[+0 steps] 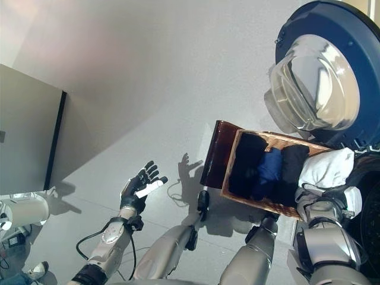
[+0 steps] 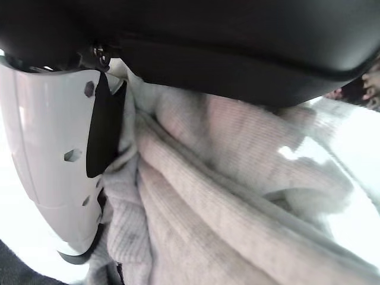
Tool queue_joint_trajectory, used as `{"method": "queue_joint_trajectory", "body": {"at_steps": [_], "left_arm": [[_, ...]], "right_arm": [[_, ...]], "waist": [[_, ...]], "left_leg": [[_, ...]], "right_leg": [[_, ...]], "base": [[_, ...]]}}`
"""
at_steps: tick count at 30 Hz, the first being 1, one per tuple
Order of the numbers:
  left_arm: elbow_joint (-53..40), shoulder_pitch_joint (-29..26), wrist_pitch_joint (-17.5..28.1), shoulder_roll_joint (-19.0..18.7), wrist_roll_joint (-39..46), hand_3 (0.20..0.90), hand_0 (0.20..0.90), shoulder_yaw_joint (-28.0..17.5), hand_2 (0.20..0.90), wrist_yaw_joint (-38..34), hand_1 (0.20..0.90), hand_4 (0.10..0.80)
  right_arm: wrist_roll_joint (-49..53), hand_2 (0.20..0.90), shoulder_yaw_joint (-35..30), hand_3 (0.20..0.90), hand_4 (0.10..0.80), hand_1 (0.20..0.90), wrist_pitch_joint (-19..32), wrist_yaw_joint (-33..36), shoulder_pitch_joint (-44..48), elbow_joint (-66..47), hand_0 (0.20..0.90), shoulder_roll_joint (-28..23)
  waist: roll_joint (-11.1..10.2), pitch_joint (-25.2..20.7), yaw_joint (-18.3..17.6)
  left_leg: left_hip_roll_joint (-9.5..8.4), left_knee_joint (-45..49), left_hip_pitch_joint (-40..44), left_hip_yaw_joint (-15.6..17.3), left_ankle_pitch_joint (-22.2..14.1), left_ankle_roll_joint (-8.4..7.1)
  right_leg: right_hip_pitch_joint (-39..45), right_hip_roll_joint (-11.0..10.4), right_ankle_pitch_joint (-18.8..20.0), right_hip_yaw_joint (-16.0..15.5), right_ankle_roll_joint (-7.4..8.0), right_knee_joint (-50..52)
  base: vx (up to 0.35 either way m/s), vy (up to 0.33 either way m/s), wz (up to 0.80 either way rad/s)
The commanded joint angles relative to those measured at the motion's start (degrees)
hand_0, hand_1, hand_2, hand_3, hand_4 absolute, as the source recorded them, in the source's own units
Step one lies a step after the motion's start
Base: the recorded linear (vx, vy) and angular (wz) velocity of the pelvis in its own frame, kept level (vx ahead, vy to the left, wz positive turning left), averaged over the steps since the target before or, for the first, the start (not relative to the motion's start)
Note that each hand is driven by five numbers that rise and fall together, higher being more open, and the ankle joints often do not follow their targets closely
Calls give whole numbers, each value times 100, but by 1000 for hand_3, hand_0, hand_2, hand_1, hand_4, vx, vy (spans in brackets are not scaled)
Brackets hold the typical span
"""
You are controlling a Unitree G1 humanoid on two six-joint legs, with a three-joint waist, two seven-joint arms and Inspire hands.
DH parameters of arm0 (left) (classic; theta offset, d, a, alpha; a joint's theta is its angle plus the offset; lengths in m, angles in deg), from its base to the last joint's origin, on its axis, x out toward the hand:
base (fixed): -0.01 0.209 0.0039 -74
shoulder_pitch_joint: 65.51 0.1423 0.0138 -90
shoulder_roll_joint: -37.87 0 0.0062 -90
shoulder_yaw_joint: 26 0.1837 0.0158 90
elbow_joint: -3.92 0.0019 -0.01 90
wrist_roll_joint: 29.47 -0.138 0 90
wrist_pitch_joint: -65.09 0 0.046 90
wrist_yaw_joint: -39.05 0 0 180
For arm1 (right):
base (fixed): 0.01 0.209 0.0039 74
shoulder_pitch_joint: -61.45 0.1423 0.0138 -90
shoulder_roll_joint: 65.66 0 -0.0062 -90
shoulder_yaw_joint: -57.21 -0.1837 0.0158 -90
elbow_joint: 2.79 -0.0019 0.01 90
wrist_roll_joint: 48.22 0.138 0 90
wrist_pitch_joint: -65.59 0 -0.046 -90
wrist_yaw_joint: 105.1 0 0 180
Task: Pick up the clothes and place them into the washing machine
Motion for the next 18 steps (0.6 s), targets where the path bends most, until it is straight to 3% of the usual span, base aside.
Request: {"method": "queue_joint_trajectory", "body": {"at_steps": [1, 6, 8, 10, 11, 13, 15, 18], "left_arm": [[-357, 177, 324, -243, -96, 900, 900, -238, 900, -53, 900, 800], [-15, 74, 426, -224, -10, 900, 900, -362, 900, -222, 900, 800], [53, 66, 521, -205, 35, 900, 900, -461, 900, -362, 900, 800], [70, 83, 554, -194, 81, 900, 900, -503, 900, -390, 900, 800], [60, 150, 601, -159, 128, 900, 900, -550, 900, -396, 900, 800], [135, 163, 617, -140, 165, 900, 900, -554, 900, -386, 900, 800], [237, 181, 660, -50, 305, 900, 900, -493, 900, -327, 900, 800], [313, 186, 633, 31, 409, 900, 900, -379, 900, -224, 900, 800]], "right_arm": [[68, 200, -2, 200, 300, 200, 71, 40, -408, -28, 200, -85], [788, 200, -506, 200, 300, 200, 635, 151, -945, -850, 200, 73], [1805, 200, -1061, 200, 300, 200, 1197, 139, -1248, -1582, 200, 399], [2252, 200, -1310, 200, 300, 200, 1421, 33, -1412, -1942, 200, 585], [2763, 200, -1586, 200, 300, 200, 1750, 14, -1655, -2283, 200, 883], [3079, 200, -1715, 200, 300, 200, 1907, -72, -1703, -2354, 200, 1024], [4227, 200, -2098, 200, 300, 200, 2404, -462, -1784, -2711, 200, 1445], [5454, 200, -2500, 200, 300, 200, 2733, -864, -1567, -2659, 200, 1712]], "waist": [[-207, -265, -55], [-350, -291, -362], [-399, -272, -572], [-436, -270, -653], [-426, -258, -749], [-436, -278, -776], [-374, -292, -856], [-267, -341, -856]], "left_leg": [[431, 508, -111, 26, -600, -654], [500, 419, 51, 130, -626, -693], [565, 396, 144, 228, -687, -714], [567, 374, 150, 270, -658, -716], [611, 361, 196, 314, -707, -715], [601, 332, 187, 333, -667, -709], [597, 298, 251, 369, -686, -714], [554, 223, 304, 372, -677, -705]], "right_leg": [[359, -301, 1219, 623, 221, -485], [372, -218, 1230, 787, 203, -566], [352, -126, 1198, 881, 184, -592], [294, -108, 1242, 945, 176, -614], [252, -55, 1206, 1011, 167, -615], [211, -59, 1242, 1052, 162, -645], [211, -49, 1230, 1107, 158, -671], [210, -71, 1236, 1131, 171, -728]], "base": [[31, -3, -15], [15, 11, -12], [13, 4, -12], [10, 23, -31], [15, 20, -31], [15, 12, -34], [20, 23, -30], [13, 22, -20]]}}
